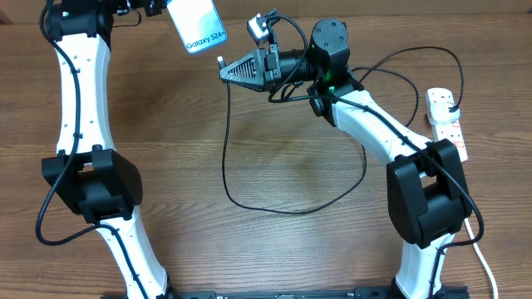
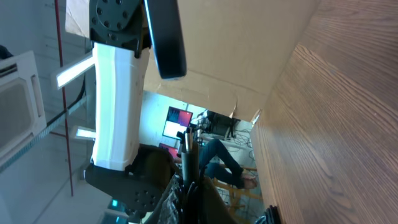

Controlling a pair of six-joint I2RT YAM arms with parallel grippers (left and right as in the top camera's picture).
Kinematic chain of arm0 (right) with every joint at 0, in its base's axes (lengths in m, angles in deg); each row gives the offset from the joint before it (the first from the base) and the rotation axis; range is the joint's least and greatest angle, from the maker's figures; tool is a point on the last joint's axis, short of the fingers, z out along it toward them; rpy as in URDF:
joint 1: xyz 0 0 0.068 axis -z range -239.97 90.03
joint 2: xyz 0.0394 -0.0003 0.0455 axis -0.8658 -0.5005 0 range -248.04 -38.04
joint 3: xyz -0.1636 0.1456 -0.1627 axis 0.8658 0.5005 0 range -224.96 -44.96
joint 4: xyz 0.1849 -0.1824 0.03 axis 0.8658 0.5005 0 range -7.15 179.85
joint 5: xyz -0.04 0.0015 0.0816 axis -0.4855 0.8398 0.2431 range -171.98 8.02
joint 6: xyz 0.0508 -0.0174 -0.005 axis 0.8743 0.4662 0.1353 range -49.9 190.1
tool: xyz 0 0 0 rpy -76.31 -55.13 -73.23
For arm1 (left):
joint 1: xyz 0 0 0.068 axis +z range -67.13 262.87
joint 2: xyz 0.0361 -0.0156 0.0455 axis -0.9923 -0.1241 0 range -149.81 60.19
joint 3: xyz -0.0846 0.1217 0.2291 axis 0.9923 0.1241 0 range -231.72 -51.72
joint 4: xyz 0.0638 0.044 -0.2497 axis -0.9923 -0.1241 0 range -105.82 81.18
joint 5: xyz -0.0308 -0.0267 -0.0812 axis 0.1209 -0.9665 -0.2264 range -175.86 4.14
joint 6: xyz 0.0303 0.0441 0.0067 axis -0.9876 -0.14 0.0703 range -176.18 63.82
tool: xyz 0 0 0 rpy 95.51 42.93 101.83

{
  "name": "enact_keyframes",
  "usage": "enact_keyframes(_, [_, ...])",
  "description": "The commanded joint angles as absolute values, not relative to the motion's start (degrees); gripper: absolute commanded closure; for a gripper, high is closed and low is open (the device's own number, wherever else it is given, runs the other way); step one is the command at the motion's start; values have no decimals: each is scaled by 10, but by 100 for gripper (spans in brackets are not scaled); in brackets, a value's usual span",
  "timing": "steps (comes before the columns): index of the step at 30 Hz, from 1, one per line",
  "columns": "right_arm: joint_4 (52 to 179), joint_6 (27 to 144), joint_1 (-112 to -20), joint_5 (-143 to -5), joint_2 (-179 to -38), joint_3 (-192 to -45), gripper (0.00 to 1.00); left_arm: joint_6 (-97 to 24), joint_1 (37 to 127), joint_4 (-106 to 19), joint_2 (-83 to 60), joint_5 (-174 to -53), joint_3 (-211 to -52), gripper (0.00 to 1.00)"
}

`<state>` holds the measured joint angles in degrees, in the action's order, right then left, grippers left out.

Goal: Plug charger to phone and switch on socket

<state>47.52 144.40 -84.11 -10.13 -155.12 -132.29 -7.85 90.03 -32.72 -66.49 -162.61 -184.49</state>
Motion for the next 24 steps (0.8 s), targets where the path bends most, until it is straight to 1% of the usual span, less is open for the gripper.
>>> enact_keyframes(1, [471, 1415, -846, -90, -1551, -1332, 96, -65, 887, -321, -661, -1623, -1852, 96])
enact_keyframes(6, [471, 1385, -846, -90, -1551, -1332, 96, -64, 883, -322, -661, -1624, -1852, 96])
enact_keyframes(15, [470, 1386, -841, -103, -1551, -1332, 96, -80, 883, -323, -661, -1676, -1852, 96])
enact_keyframes(24, [469, 1382, -839, -99, -1551, -1332, 96, -88, 882, -324, -661, -1678, -1852, 96])
